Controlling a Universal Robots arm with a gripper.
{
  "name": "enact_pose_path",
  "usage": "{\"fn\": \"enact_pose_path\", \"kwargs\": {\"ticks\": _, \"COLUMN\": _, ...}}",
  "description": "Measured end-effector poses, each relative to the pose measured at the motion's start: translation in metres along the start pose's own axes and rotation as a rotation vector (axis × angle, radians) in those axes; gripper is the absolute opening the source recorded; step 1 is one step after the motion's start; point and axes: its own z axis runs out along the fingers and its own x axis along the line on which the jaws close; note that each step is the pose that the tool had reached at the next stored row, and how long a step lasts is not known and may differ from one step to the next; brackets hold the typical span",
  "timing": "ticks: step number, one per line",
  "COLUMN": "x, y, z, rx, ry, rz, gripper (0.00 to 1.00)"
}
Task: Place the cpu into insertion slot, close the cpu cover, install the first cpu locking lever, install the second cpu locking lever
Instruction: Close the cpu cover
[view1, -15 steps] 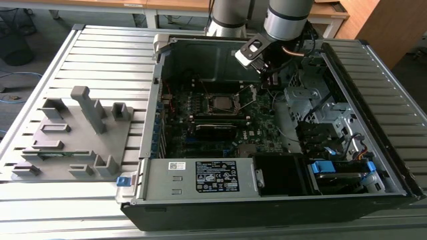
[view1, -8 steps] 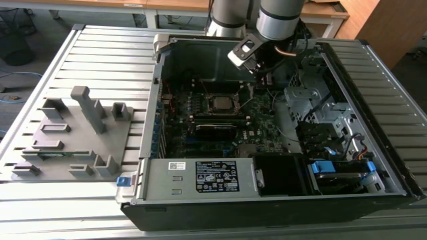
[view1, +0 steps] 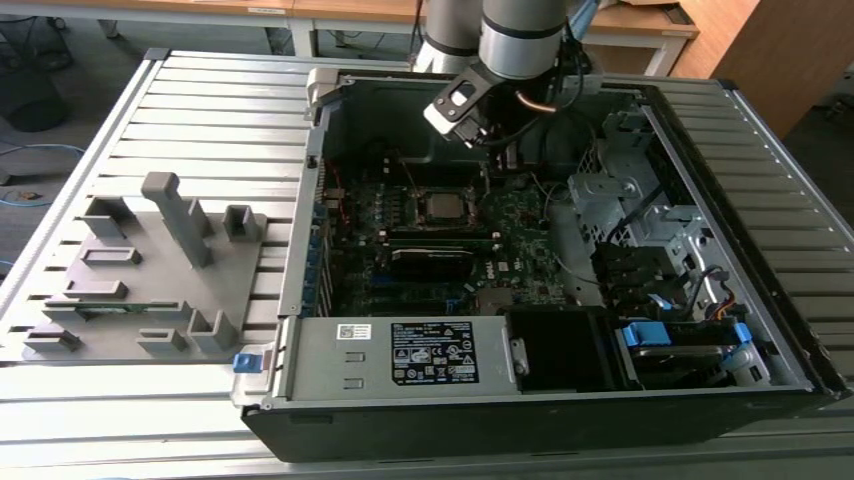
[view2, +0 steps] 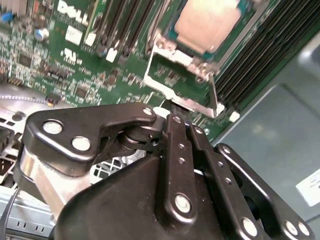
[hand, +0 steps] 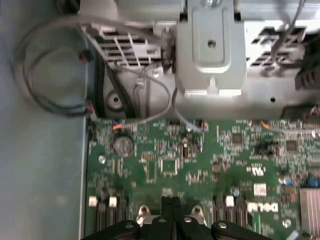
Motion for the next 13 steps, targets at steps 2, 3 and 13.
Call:
{"fn": "enact_pose_path", "kwargs": {"ticks": 2, "x": -0.0001, "y": -0.0077, "z": -0.0007, "rx": -0.0064, "ry": -0.0003, "rz": 0.0, "gripper": 0.11}}
{"fn": "enact_pose_path", "kwargs": {"ticks": 3, "x": -0.0002, "y": -0.0112, "z": -0.0009, "rx": -0.009, "ry": -0.0003, "rz": 0.0, "gripper": 0.11}}
{"fn": "enact_pose_path", "kwargs": {"ticks": 13, "x": -0.0003, "y": -0.0184, "z": -0.0012, "rx": -0.0108, "ry": 0.0, "rz": 0.0, "gripper": 0.11}}
